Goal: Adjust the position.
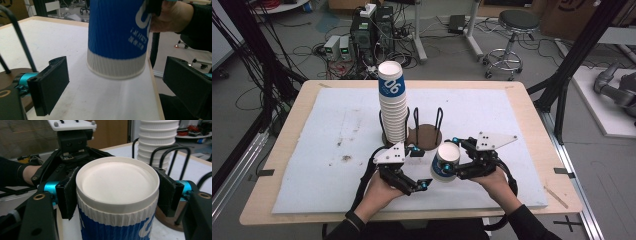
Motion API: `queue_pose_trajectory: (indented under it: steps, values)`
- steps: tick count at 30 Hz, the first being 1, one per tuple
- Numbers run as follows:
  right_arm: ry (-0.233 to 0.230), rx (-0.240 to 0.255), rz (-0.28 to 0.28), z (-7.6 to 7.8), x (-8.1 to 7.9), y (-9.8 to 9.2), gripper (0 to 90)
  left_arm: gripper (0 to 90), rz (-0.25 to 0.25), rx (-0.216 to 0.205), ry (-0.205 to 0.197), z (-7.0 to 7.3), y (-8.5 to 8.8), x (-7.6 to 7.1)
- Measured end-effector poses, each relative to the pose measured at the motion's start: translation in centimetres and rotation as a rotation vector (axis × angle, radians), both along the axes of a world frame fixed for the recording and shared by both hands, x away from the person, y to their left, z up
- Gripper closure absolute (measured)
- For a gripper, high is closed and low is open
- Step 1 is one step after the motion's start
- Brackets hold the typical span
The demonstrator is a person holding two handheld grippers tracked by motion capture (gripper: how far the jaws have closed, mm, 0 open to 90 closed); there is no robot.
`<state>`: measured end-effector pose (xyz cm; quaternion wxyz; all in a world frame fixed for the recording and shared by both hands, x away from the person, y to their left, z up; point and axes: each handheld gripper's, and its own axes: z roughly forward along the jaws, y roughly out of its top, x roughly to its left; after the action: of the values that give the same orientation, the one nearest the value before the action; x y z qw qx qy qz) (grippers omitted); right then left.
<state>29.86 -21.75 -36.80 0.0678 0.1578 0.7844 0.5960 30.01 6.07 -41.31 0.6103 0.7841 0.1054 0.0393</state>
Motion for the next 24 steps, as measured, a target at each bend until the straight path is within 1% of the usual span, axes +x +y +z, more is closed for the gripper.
queue_pose_trajectory:
  steps: [2,3,8,11,18,21,24]
  values:
    - [0.004,-0.001,0.013,-0.1,-0.2,0.4,29.8,6.6,-0.015,-0.012,0.006,-0.1,-0.5,0.0]
    - [-0.001,-0.001,0.016,-0.1,-0.2,0.5,29.8,6.6,-0.015,-0.012,0.006,-0.1,-0.5,0.0]
    - [0.007,0.005,0.039,-0.2,-0.4,1.2,29.8,6.6,-0.037,-0.003,0.012,-0.3,-1.6,0.0]
    - [0.011,0.000,0.050,-0.3,-0.6,1.6,29.8,6.7,-0.051,-0.007,0.018,-0.4,-2.0,0.0]
    - [0.022,0.000,0.067,-0.5,-0.8,2.2,29.8,6.7,-0.058,0.013,0.019,-0.6,-2.6,0.1]
    - [0.015,0.003,0.068,-0.5,-0.8,2.3,29.8,10.1,-0.067,0.020,0.020,-0.7,-2.7,0.2]
    - [0.012,0.007,0.066,-0.4,-0.8,2.3,29.8,15.1,-0.076,0.019,0.025,-0.8,-2.7,0.2]
